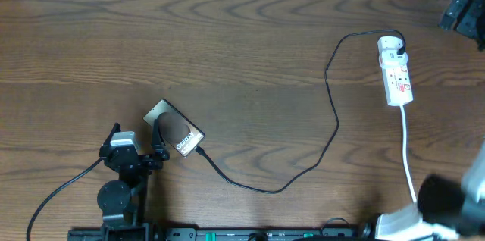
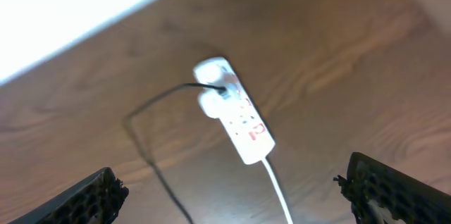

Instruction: Plug charger to phone and switch on socket

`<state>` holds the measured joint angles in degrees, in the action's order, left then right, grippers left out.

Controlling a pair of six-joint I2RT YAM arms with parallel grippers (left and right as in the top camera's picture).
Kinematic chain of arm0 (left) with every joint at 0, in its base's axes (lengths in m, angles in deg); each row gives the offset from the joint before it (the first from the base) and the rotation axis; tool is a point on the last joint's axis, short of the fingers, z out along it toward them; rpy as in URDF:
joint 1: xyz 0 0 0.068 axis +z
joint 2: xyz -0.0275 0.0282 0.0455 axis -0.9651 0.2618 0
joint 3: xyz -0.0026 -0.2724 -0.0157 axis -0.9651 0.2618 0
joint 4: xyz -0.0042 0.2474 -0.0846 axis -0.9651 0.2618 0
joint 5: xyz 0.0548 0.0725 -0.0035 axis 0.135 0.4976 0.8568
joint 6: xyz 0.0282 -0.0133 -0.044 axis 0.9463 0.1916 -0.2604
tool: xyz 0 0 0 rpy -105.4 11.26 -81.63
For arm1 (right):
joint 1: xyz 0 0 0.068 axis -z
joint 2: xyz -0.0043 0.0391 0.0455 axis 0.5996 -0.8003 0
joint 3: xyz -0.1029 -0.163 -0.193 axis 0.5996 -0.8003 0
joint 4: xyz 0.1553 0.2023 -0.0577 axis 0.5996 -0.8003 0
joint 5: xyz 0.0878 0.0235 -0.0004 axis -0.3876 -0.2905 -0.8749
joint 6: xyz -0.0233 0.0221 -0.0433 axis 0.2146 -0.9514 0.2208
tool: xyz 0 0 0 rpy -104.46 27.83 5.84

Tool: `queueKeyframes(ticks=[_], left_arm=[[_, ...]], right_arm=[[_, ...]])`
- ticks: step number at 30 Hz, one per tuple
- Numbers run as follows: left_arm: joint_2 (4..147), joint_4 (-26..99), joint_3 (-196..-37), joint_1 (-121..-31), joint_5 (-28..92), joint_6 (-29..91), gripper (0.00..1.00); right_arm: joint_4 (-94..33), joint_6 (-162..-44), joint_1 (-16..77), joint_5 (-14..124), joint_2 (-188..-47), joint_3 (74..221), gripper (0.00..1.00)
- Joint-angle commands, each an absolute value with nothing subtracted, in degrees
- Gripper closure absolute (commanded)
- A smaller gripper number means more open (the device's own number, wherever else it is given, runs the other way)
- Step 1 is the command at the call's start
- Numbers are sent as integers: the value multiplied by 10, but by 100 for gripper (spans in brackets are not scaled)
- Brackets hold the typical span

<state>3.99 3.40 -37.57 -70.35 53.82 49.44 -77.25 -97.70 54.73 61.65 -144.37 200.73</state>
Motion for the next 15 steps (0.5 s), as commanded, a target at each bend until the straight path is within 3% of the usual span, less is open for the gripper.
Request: queueKeyframes(ticks=[1, 7, 11, 15], left_arm=[[37, 59, -370, -701, 528, 500, 15], [37, 59, -370, -701, 528, 500, 15], [37, 59, -370, -701, 528, 500, 15], [37, 59, -370, -701, 528, 500, 15]], right_arm=[[-771, -982, 519, 628, -1347, 2013, 1], [-751, -1006, 508, 634, -1255, 2004, 1], [-602, -1025, 480, 616, -1179, 1870, 1], [-376, -1025, 451, 565, -1085, 1643, 1]])
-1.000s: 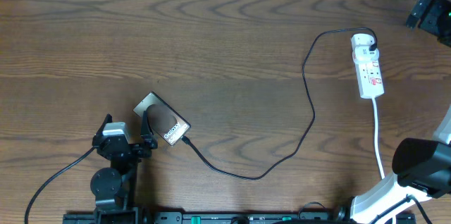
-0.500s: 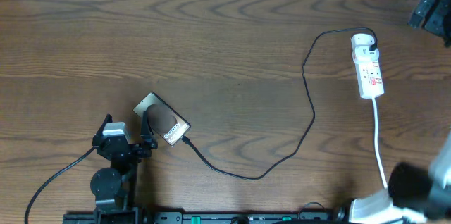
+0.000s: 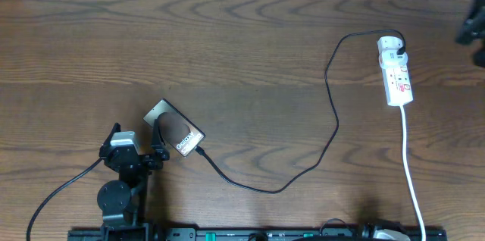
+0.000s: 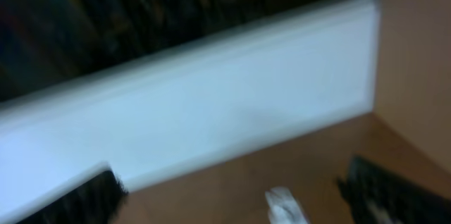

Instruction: Plug charger to phone and switch on socket

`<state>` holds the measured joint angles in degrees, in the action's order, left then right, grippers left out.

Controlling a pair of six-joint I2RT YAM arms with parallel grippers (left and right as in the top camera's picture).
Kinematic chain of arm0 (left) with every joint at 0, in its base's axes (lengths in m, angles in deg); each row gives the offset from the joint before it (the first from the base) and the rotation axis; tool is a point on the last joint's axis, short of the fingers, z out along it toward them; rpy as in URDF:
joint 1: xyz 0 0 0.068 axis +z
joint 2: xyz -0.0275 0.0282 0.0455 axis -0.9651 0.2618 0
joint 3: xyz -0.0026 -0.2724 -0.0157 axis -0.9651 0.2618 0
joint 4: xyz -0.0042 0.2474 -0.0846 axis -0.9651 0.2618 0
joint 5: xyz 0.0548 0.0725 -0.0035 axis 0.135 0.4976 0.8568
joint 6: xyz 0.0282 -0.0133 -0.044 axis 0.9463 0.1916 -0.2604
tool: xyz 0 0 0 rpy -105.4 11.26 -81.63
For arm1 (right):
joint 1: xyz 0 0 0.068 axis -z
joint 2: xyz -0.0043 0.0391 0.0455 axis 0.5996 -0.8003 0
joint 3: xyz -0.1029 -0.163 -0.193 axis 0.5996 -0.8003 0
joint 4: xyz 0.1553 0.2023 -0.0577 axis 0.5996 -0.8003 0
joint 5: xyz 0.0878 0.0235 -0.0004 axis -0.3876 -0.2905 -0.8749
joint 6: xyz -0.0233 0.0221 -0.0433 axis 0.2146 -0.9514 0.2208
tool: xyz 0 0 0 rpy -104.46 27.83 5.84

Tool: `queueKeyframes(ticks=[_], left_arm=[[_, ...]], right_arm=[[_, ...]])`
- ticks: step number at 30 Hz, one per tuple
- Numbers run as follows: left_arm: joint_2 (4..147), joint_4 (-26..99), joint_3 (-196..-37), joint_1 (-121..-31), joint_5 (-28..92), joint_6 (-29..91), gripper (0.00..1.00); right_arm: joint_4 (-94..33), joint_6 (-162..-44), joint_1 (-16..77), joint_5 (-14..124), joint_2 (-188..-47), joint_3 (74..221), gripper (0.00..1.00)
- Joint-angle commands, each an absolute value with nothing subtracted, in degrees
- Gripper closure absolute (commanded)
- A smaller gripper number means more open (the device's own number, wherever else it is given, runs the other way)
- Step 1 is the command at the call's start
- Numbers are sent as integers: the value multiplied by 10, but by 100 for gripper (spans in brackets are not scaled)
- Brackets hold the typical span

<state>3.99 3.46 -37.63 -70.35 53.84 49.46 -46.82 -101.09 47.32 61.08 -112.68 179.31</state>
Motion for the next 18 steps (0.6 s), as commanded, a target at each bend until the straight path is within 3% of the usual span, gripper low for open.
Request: queueKeyframes(ticks=[1, 9, 18], left_arm=[[37, 59, -370, -701, 528, 500, 15], [37, 59, -370, -701, 528, 500, 15], [37, 59, -370, -701, 528, 500, 15]], right_arm=[[-328, -1026, 446, 557, -1063, 1588, 1], [44, -1025, 427, 541, -888, 1124, 1], [321, -1024, 427, 560, -684, 740, 1]])
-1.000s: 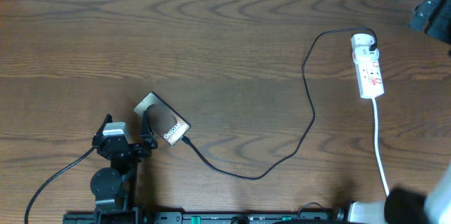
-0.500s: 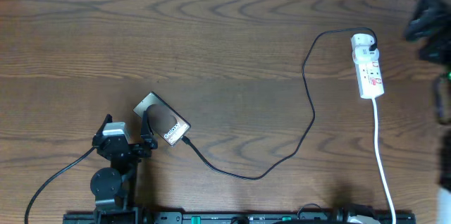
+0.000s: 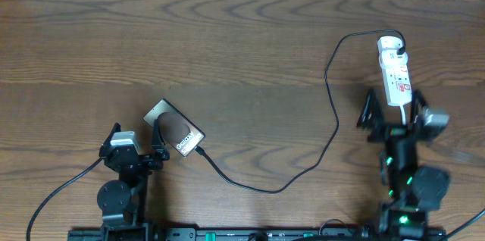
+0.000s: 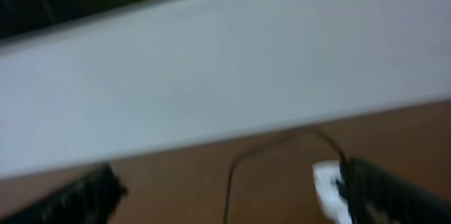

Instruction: Plug charger to phone and switch on socket

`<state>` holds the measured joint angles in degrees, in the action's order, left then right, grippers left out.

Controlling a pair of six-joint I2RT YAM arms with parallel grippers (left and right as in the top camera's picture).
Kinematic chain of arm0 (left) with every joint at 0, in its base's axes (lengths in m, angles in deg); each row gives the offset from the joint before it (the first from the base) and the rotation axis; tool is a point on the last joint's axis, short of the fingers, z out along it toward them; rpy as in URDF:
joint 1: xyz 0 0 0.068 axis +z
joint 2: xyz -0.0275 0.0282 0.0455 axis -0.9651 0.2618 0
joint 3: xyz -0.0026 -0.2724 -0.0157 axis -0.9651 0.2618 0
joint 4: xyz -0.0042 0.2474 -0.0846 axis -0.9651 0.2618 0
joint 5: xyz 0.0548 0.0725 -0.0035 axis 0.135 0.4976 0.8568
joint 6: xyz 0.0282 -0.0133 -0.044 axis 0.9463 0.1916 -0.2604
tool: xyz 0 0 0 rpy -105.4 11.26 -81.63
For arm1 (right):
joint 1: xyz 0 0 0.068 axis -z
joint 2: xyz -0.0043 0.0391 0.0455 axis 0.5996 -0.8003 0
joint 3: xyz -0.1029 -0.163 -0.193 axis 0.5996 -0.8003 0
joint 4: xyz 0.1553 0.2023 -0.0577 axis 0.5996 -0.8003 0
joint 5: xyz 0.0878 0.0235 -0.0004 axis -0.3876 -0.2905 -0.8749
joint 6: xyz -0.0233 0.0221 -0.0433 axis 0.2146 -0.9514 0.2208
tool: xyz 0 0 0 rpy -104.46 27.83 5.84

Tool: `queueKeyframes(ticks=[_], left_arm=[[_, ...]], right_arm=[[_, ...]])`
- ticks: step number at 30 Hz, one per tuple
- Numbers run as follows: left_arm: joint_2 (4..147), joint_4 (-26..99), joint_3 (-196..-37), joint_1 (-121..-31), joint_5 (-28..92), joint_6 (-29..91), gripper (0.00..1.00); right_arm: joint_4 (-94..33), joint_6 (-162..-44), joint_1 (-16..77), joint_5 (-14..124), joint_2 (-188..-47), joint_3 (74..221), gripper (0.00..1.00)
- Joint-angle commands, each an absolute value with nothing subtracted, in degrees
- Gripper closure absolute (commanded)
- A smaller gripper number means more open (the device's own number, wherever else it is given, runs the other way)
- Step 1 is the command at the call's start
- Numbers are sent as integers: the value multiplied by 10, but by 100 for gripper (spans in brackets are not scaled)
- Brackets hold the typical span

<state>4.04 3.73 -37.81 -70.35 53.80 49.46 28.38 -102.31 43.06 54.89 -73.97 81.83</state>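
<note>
In the overhead view the phone point(image 3: 176, 129) lies face down at the front left. The black charger cable point(image 3: 333, 120) meets its lower right end and runs to the plug in the white power strip point(image 3: 395, 70) at the right. My right gripper point(image 3: 392, 111) stands open just in front of the strip, with the strip's white lead between its fingers. The blurred right wrist view shows that gripper point(image 4: 232, 196) open, with the strip point(image 4: 325, 185) by the right finger point(image 4: 394, 192). My left gripper point(image 3: 136, 141) is open beside the phone's near left corner.
The strip's white lead point(image 3: 407, 116) runs toward the table's front edge under the right arm. A black cable point(image 3: 53, 195) trails from the left arm's base. A pale wall point(image 4: 225, 76) rises behind the wooden table point(image 3: 242, 36).
The right arm, then only a dark part at the far right edge, now stands at the front right, its gripper open just in front of the strip. Phone, cable and left arm are unchanged.
At first the right gripper hung open beyond the strip at the upper right, the arm reaching in from the front right corner. Then the arm was almost out of the overhead view. Now it stands at the front right, facing the strip.
</note>
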Motion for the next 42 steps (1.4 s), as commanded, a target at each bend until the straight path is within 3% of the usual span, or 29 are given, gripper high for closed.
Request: queueKeyframes(ticks=[1, 11, 20, 42], left_arm=[[37, 59, -370, -701, 528, 500, 15], [37, 59, -370, -701, 528, 500, 16], [37, 59, -370, -701, 528, 500, 15], [37, 59, -370, -701, 528, 500, 15]], right_arm=[[274, -1024, 427, 570, -662, 743, 1], [-19, -1020, 424, 581, -533, 743, 1], [-21, -991, 398, 585, -471, 743, 1], [-21, -991, 390, 584, -474, 743, 1]])
